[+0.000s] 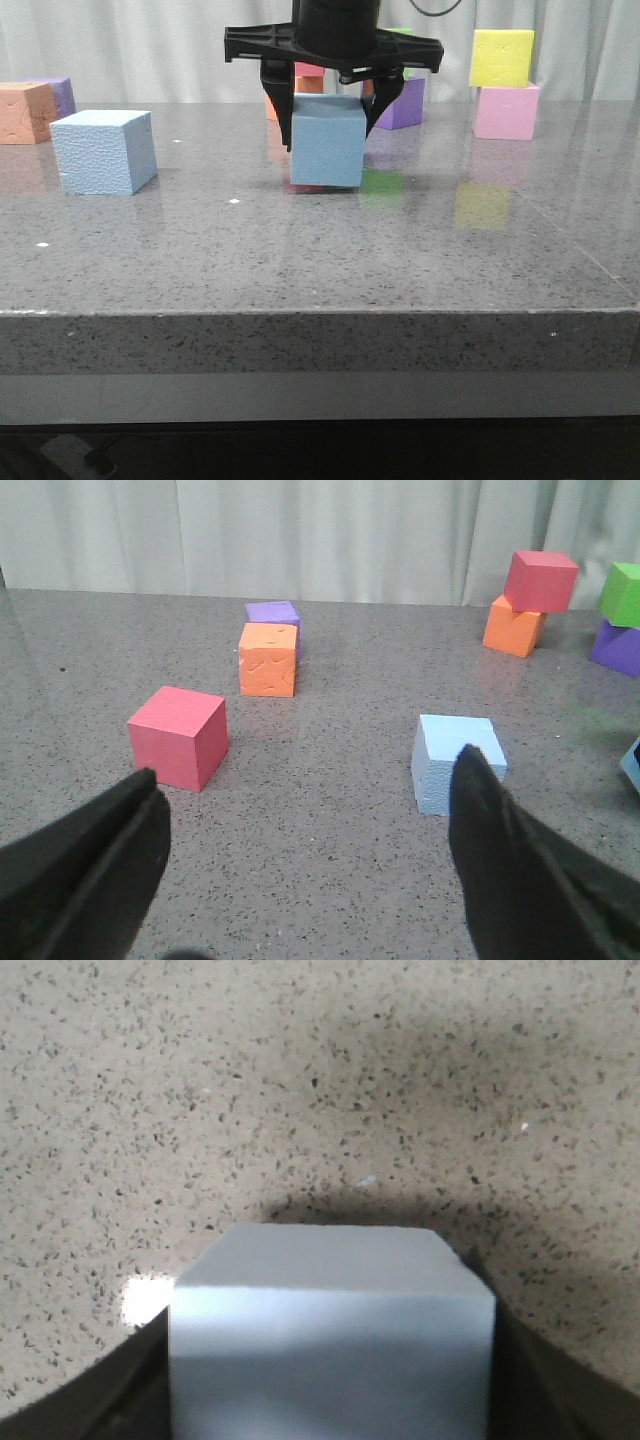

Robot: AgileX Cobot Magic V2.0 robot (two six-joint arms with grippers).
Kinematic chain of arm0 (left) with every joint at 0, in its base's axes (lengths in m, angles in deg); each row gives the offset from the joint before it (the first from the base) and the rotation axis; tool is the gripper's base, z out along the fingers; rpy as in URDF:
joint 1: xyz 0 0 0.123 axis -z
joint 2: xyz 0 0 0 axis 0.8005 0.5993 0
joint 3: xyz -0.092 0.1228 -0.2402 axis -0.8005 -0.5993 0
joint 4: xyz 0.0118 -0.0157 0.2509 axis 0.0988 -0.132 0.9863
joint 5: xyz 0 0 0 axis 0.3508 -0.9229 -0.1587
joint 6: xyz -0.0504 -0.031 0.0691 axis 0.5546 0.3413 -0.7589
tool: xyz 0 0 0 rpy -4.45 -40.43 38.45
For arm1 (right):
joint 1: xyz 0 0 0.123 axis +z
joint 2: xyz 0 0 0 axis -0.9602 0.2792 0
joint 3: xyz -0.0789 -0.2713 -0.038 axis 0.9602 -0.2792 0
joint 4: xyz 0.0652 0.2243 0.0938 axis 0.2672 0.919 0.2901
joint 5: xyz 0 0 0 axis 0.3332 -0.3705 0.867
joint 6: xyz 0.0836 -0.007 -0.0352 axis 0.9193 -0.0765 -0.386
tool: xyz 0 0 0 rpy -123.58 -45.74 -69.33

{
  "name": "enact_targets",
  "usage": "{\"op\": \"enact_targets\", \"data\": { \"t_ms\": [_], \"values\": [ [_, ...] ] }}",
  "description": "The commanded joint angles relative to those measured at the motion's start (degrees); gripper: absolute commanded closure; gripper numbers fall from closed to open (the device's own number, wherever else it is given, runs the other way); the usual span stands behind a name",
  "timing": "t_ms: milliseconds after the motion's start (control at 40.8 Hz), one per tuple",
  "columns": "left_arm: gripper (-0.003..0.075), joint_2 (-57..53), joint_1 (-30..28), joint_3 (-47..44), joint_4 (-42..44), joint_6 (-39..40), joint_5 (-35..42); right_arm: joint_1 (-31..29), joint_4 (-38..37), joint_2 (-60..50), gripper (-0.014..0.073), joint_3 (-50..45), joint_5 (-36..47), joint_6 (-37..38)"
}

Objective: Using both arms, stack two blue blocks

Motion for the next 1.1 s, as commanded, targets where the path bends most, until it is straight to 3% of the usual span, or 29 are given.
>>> {"op": "enact_targets", "data": {
  "t_ms": [0, 98, 393, 491, 638, 785, 1080],
  "values": [
    [0.0158, 0.95, -0.06, 1.9, -0.01, 0.03, 4.44, -0.16, -0.46, -2.94, 0.0033, 2.07, 1.89, 0.05],
    [0.0158, 0.95, -0.06, 1.9, -0.01, 0.03, 4.44, -0.16, -0.41, -2.9, -0.0011, 2.07, 1.93, 0.05],
    [0.0158, 0.95, -0.06, 1.9, -0.01, 0.03, 4.44, -0.53, -0.46, -6.11, -0.001, 2.65, -1.21, -2.03],
    [0.0158, 0.95, -0.06, 1.9, -0.01, 0.03, 4.44, -1.34, 0.87, -8.15, -0.001, 3.26, -3.32, -8.82],
    [0.0158, 0.95, -0.06, 1.9, -0.01, 0.03, 4.44, -4.26, 8.51, -12.09, -0.001, 3.14, -8.85, -24.36],
    [0.0158, 0.95, -0.06, 1.9, -0.01, 0.03, 4.44, -7.66, 15.3, -15.7, -0.001, 2.83, -14.17, -33.47],
    [0.0158, 0.95, -0.06, 1.9, -0.01, 0.03, 4.44, -8.16, 16.05, -28.87, -0.001, -8.15, -8.66, -41.88]
  ]
}}
